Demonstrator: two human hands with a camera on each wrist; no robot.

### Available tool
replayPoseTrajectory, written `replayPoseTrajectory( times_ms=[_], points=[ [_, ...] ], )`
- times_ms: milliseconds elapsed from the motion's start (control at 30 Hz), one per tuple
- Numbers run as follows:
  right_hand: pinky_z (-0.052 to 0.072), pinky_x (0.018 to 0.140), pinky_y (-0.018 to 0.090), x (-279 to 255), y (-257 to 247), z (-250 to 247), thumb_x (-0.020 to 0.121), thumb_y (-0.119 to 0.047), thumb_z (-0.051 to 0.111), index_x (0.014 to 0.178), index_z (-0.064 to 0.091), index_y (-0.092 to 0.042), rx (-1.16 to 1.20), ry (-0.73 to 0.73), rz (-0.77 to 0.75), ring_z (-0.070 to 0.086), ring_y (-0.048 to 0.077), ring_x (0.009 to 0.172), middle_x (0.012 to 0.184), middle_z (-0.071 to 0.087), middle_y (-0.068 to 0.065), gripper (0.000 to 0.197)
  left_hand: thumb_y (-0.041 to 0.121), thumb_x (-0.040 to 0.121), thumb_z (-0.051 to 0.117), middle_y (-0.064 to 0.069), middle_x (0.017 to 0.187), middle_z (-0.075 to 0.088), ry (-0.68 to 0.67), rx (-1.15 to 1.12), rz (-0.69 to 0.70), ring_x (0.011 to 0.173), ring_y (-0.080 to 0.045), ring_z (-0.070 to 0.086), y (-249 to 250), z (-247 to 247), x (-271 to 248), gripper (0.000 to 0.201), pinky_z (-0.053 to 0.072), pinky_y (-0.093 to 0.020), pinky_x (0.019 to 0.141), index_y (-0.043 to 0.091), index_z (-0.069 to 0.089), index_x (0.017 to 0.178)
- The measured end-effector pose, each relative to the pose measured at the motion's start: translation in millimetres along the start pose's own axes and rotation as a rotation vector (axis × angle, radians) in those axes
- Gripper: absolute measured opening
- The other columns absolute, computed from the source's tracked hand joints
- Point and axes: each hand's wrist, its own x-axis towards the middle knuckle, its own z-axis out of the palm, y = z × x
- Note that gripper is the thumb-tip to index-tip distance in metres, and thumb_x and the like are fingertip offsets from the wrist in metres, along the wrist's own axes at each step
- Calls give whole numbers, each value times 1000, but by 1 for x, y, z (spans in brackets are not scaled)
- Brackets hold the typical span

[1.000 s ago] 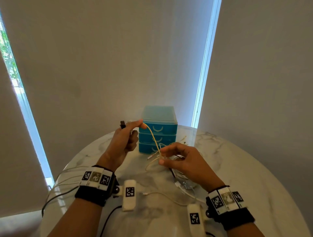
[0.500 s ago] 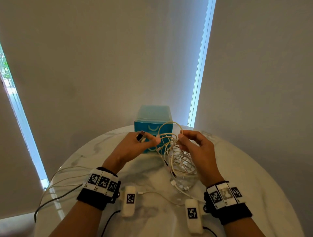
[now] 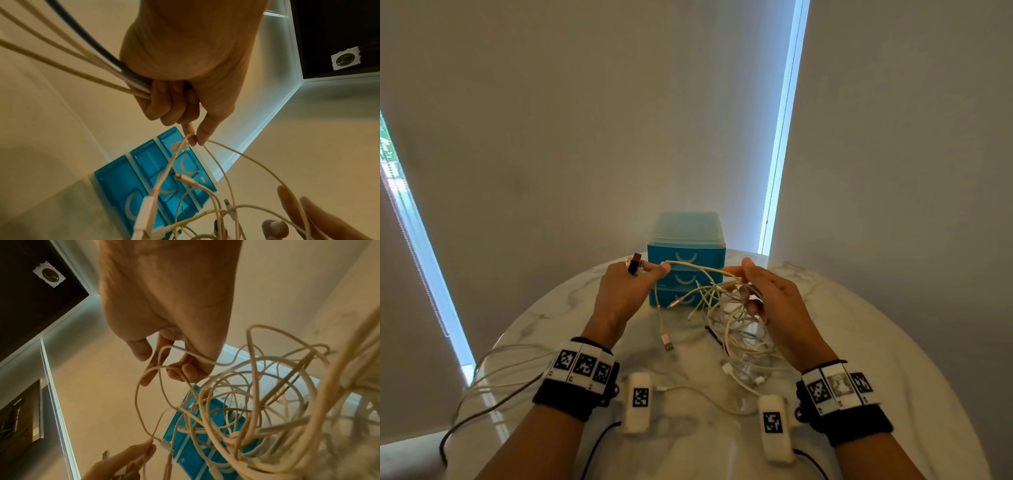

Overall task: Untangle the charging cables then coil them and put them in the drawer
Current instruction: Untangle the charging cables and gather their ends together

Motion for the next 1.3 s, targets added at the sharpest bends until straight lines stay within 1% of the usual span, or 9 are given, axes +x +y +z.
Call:
replayPoseTrajectory(
  times_ms=[167, 300, 367, 467, 600, 733, 933, 1100, 1300],
  points=[
    [48, 63, 32, 5, 4, -7, 105, 3, 50, 123, 65, -12, 32, 15, 93, 57, 22, 75, 93, 70, 9, 28, 43, 90, 83, 10, 70, 69, 131, -29, -32, 75, -17, 62, -10, -6, 9, 21, 48, -34, 69, 22, 83, 85],
    [56, 81, 38, 2, 1, -13, 91, 8, 53, 120, 61, -3, -98, -182, 140, 71, 25, 86, 98, 80, 16, 32, 39, 95, 75, -2, 81, 69, 194, -64, -54, 80, -22, 61, -14, -10, 14, 24, 49, -40, 78, 16, 77, 89],
    [55, 74, 30, 0, -1, -13, 92, 15, 57, 120, 60, -1, -142, -213, 94, 75, 24, 90, 101, 82, 15, 33, 40, 98, 71, 2, 90, 66, 157, -26, -65, 87, -21, 61, -12, -10, 13, 21, 52, -41, 80, 20, 75, 104],
    [59, 78, 27, -1, 0, -9, 95, 12, 69, 121, 60, -6, -197, -187, -39, 79, 22, 99, 105, 83, 9, 34, 42, 98, 74, 17, 115, 65, 15, 14, 29, 101, -11, 63, -4, -7, 6, 22, 54, -37, 81, 37, 70, 119],
    [60, 99, 40, 0, 4, -5, 96, -6, 79, 117, 68, -14, -243, -95, -159, 79, 18, 104, 103, 83, 1, 25, 56, 98, 68, 28, 120, 72, -432, 156, 267, 109, 8, 67, 9, 4, -8, 22, 51, -13, 87, 47, 76, 117],
    [61, 89, 30, -1, 3, -6, 92, -12, 83, 98, 81, -23, -339, 36, -200, 76, 11, 97, 96, 81, -6, 12, 73, 100, 52, 19, 103, 78, -610, 353, 327, 99, 1, 71, 3, 14, -12, 42, 56, -29, 93, 42, 81, 100],
    [67, 74, 34, 0, 5, -7, 93, -18, 84, 111, 72, -20, -93, 346, -49, 79, 20, 72, 93, 78, 8, 22, 49, 98, 72, 26, 101, 77, -545, 249, 283, 95, 12, 68, 4, 6, -7, 21, 46, -5, 74, 33, 84, 102],
    [59, 61, 29, 4, 9, -3, 98, -4, 72, 106, 75, -4, 87, 307, 59, 68, 20, 70, 82, 74, 13, 8, 50, 98, 71, 31, 99, 75, -541, 254, 238, 93, 14, 67, 2, 4, -6, 22, 48, -15, 78, 32, 82, 101],
    [43, 53, 30, 6, 6, -5, 99, 3, 46, 100, 66, -2, 360, 204, 233, 53, 18, 57, 75, 65, 13, 20, 61, 95, 68, 11, 100, 80, -426, 243, 267, 97, -9, 72, -9, -8, 6, 28, 56, -34, 89, 35, 80, 100]
  ],
)
